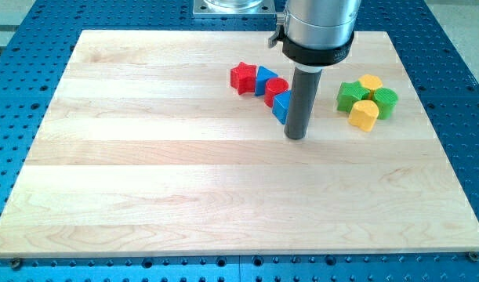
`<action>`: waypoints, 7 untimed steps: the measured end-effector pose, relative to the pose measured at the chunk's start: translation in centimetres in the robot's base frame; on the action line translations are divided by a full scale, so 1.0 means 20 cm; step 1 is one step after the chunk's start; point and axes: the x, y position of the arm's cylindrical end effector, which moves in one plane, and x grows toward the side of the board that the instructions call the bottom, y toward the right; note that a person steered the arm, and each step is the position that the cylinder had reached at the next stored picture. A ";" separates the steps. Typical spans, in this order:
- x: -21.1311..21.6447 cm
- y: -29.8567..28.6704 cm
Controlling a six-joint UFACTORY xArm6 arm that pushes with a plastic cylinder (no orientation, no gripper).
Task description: Move the cube into the red circle
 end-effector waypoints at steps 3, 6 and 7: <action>-0.02 -0.19; -0.10 -0.05; -0.26 -0.07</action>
